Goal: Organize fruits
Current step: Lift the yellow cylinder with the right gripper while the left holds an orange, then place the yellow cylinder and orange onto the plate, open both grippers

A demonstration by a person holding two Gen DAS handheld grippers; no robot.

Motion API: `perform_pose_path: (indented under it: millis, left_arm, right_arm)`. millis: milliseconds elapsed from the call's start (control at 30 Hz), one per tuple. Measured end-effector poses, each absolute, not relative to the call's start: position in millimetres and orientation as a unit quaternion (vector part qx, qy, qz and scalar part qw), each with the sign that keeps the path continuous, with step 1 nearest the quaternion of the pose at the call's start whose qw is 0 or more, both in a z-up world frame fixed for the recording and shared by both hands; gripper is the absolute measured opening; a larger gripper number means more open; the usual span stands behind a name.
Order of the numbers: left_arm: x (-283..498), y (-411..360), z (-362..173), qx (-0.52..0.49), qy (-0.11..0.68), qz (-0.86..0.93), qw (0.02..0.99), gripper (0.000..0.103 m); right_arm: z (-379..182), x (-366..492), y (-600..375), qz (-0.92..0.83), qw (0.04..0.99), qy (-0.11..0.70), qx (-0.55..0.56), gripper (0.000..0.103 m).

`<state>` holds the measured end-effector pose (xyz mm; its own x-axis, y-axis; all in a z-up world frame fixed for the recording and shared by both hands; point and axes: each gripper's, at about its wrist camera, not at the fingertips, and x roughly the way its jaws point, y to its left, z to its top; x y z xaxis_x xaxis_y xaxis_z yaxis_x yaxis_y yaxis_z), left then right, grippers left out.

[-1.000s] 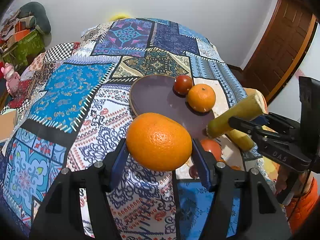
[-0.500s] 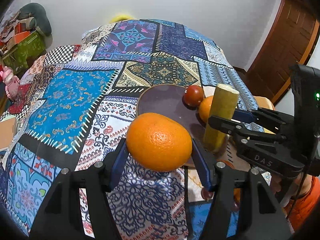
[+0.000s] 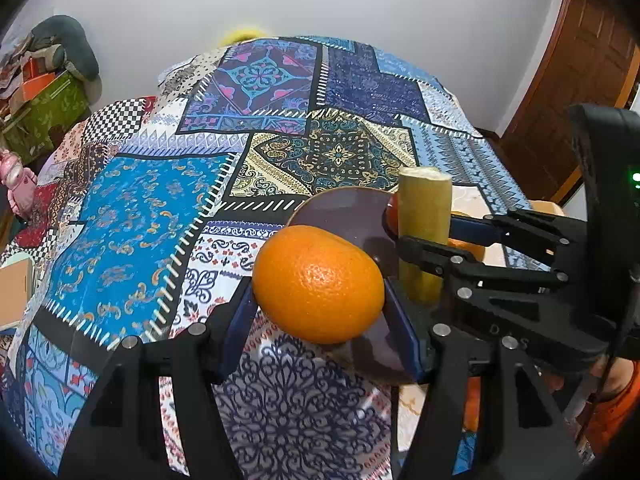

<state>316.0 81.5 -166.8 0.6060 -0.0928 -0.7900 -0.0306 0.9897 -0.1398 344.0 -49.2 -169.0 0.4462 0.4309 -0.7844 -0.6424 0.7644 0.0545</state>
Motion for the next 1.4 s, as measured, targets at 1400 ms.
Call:
perform_pose_path:
  millis: [1400]
  left_arm:
    - [357.5, 59.1, -168.2, -0.042, 0.455, -0.008, 0.889, 0.065]
  right_arm:
    - [-156.6, 309.7, -161.2, 0.266, 0.871, 0.409, -0.065, 0.031]
